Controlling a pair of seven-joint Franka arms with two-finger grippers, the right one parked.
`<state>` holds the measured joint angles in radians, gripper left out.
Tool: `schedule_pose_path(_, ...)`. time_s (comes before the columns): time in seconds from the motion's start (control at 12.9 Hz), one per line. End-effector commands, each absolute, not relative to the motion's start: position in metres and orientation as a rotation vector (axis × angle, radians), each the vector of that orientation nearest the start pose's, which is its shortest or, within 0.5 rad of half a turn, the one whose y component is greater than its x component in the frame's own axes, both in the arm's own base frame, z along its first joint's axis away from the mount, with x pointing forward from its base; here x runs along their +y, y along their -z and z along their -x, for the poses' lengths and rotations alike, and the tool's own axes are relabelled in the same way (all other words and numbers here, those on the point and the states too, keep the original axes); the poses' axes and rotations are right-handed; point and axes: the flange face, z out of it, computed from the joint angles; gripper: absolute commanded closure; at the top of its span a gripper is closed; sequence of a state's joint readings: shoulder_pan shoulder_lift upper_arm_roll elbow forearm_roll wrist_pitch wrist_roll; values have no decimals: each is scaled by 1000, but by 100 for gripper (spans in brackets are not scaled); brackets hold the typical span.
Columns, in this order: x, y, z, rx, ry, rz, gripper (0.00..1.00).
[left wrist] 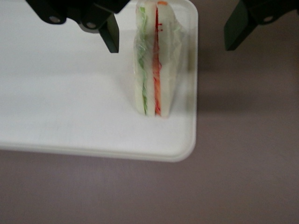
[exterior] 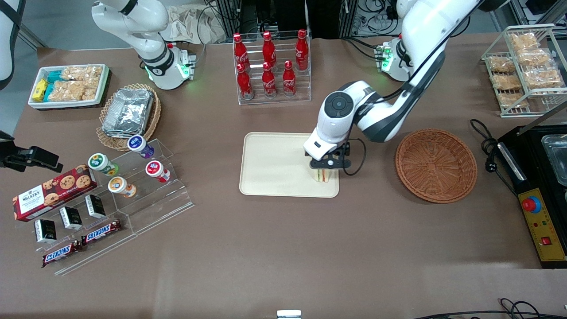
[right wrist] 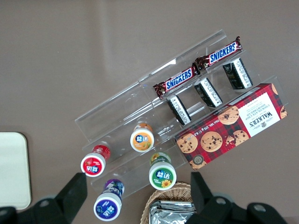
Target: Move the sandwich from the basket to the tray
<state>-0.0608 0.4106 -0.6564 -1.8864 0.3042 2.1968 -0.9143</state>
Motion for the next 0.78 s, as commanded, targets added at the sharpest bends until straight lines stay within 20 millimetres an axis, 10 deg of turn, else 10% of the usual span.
schedule_pose_path(0.0, -358, -439, -537, -316, -4, 3138, 0)
schedule_pose_path(0.23, -301, -532, -556, -554, 14, 3129, 0)
schedule_pose_path(0.54, -201, -588, -564, -751, 79, 3029, 0)
schedule_pose_path(0.7, -133, -622, -553, -570, 53, 3072, 0)
